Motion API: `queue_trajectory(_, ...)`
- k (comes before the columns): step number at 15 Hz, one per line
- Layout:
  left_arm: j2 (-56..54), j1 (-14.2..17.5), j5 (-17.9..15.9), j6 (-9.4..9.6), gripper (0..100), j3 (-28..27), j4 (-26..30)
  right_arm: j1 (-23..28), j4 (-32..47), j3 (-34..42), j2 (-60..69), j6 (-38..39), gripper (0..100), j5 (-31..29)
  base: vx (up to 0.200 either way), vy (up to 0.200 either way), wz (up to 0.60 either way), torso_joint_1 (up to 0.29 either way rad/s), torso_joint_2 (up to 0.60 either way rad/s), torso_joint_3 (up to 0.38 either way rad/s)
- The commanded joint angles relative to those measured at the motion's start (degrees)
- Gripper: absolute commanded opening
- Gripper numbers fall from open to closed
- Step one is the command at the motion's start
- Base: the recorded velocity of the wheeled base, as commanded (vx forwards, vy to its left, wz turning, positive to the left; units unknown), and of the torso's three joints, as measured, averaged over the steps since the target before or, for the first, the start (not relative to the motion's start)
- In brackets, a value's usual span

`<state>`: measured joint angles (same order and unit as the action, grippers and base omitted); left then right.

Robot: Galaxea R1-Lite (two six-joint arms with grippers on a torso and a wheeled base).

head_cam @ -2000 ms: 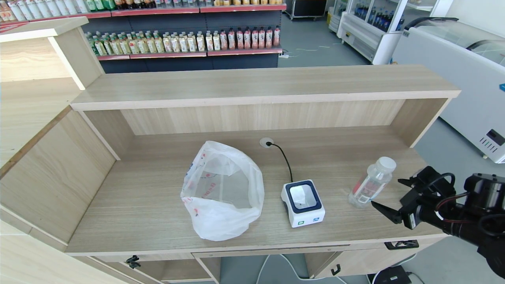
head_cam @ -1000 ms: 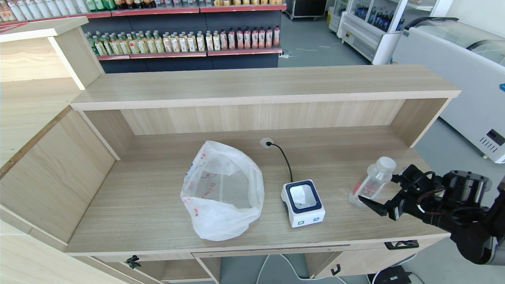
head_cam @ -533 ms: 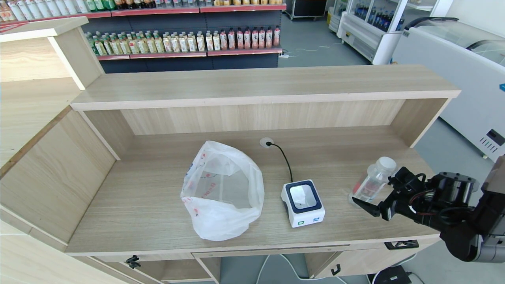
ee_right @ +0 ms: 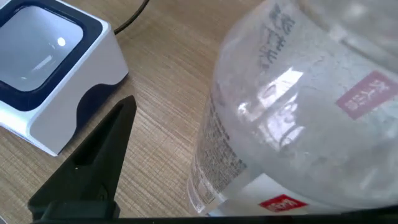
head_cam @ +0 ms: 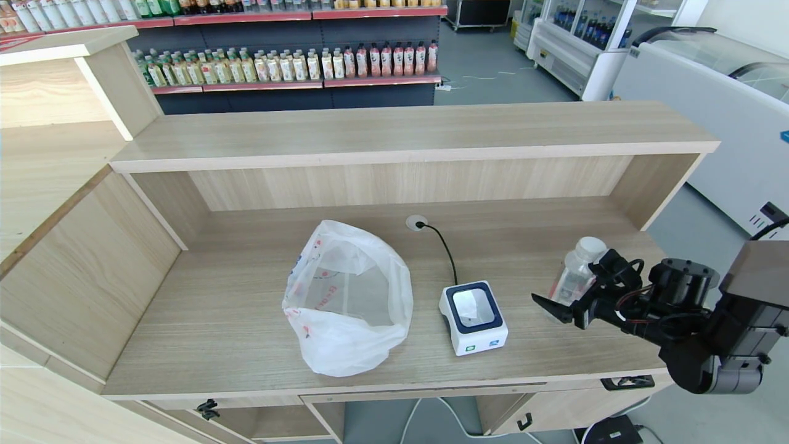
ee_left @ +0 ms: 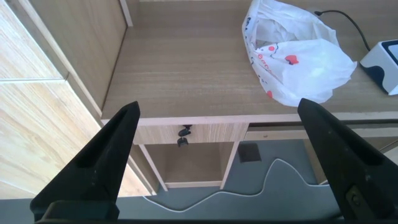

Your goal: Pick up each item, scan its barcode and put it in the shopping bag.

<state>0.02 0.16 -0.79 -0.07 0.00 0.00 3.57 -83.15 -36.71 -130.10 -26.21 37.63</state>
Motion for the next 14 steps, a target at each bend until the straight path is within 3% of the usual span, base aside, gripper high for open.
queue_trajectory(1, 0.0, 0.0, 0.0, -0.01, 100, 0.0, 0.0, -0.4, -0.1, -0.6, -0.9, 0.0, 100, 0.2, 0.0, 0.0, 0.0, 0.0, 0.0, 0.0)
queue_trajectory(3, 0.0, 0.0, 0.0, -0.01, 100, 0.0, 0.0, -0.3, -0.2, -0.7, -1.4, 0.0, 100, 3.5, 0.0, 0.0, 0.0, 0.0, 0.0, 0.0)
queue_trajectory(4, 0.0, 0.0, -0.1, -0.01, 100, 0.0, 0.0, -0.2, -0.3, -0.6, -1.5, 0.1, 0, 5.3, 0.0, 0.0, 0.0, 0.0, 0.0, 0.0)
queue_trajectory(14, 0.0, 0.0, 0.0, -0.01, 100, 0.0, 0.0, 0.8, -4.4, 0.2, 0.8, 8.1, 0, 2.9, 0.0, 0.0, 0.0, 0.0, 0.0, 0.0)
